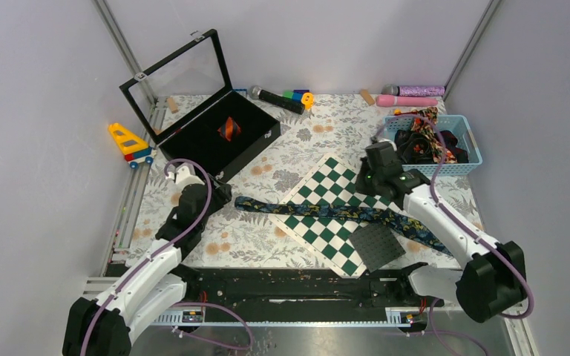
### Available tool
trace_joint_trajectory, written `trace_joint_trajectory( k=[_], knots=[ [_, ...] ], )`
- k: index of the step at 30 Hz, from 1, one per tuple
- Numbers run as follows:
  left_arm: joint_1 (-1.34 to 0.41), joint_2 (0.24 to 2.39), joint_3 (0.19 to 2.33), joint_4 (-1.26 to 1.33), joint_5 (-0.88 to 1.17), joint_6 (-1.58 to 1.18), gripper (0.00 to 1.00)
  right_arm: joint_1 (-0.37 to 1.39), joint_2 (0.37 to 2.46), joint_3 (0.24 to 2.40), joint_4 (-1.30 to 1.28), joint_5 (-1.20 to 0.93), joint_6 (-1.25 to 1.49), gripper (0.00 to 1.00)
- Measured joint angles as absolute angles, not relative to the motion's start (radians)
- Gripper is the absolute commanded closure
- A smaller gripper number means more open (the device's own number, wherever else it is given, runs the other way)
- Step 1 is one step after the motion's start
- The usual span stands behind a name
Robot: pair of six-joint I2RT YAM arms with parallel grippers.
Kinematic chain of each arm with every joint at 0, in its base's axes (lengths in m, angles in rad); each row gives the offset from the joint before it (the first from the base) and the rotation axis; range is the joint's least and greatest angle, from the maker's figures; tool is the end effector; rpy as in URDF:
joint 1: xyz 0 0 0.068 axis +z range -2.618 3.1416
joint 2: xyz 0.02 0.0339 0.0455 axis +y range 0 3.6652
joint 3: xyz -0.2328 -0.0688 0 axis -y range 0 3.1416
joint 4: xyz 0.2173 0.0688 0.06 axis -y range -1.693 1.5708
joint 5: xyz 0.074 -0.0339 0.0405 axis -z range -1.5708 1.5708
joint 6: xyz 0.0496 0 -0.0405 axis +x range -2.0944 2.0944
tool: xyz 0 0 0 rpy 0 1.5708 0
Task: Roll the ties
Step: Move the tie to the center of the board, then roll the tie at the center of the board.
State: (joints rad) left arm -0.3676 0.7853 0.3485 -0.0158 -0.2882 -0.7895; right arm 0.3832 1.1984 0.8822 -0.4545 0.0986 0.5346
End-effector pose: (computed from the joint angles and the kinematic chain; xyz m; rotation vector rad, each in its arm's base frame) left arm 0.1795 -0.0540 0.1874 -0.6034 1.9402 -0.4465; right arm 0.2327 0.0886 0.2339 0.2277 2.3510 0.3379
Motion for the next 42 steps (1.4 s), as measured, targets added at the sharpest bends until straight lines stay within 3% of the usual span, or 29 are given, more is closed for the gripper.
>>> trace_joint_trajectory(
  k=[11, 24, 42],
  knots=[
    [-0.368, 0.762, 0.334, -0.052, -0.281, -0.785, 0.5, 0.689, 1.452, 0.91, -0.371, -0.102, 0.585, 1.0],
    [-0.368, 0.748, 0.331, -0.073, -0.282, -0.783, 0.51, 0.744, 1.642, 1.003, -0.339, -0.192, 0.591, 1.0],
    [-0.368, 0.748, 0.324, -0.077, -0.287, -0.783, 0.51, 0.789, 1.708, 1.013, -0.332, -0.138, 0.546, 1.0]
  ],
)
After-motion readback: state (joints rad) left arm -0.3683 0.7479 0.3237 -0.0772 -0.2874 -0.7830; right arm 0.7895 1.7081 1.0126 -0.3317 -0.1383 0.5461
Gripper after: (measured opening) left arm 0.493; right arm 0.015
